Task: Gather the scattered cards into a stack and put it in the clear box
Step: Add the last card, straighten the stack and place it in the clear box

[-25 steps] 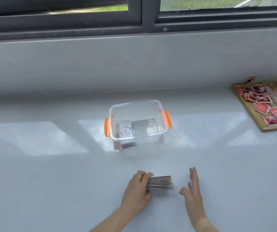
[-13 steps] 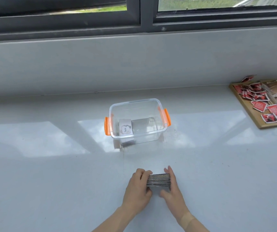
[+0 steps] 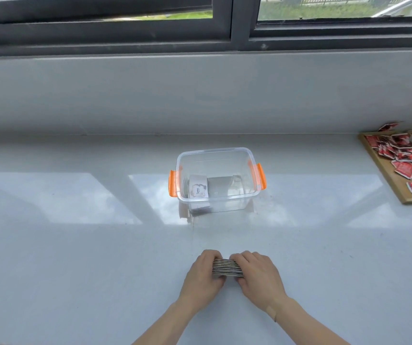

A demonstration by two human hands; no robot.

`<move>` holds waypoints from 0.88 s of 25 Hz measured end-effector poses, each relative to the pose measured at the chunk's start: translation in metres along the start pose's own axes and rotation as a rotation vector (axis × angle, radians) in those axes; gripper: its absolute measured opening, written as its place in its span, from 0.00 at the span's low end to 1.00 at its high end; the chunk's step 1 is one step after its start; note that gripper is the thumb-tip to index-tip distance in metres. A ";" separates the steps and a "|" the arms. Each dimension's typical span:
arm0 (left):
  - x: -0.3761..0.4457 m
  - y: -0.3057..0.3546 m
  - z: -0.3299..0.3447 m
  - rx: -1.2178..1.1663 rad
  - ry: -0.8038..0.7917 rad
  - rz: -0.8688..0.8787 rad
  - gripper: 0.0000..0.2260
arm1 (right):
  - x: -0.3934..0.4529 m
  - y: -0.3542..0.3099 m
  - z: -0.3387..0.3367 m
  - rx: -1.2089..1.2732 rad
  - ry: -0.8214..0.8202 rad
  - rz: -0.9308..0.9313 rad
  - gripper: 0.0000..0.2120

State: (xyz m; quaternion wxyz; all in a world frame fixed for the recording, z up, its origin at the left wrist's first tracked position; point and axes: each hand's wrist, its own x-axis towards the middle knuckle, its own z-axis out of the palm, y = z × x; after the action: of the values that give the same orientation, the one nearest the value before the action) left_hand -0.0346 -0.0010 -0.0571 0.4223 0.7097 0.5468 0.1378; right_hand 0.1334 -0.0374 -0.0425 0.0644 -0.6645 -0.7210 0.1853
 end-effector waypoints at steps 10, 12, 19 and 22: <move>-0.005 0.038 -0.012 0.072 0.066 0.385 0.27 | -0.001 -0.012 -0.008 0.734 0.099 0.397 0.17; -0.004 0.037 -0.007 0.107 0.079 0.378 0.26 | 0.000 -0.012 -0.006 0.704 0.095 0.422 0.18; -0.006 0.033 -0.015 0.298 0.211 0.470 0.27 | 0.003 -0.012 -0.008 0.662 0.056 0.376 0.17; -0.010 0.033 -0.016 0.296 0.341 0.551 0.34 | 0.003 -0.012 -0.008 0.668 0.050 0.366 0.15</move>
State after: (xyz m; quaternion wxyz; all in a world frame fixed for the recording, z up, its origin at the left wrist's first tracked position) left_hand -0.0271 -0.0044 -0.0199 0.1647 0.8508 0.4114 0.2823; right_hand 0.1249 -0.0334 -0.0312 0.2611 -0.7289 -0.4886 0.4023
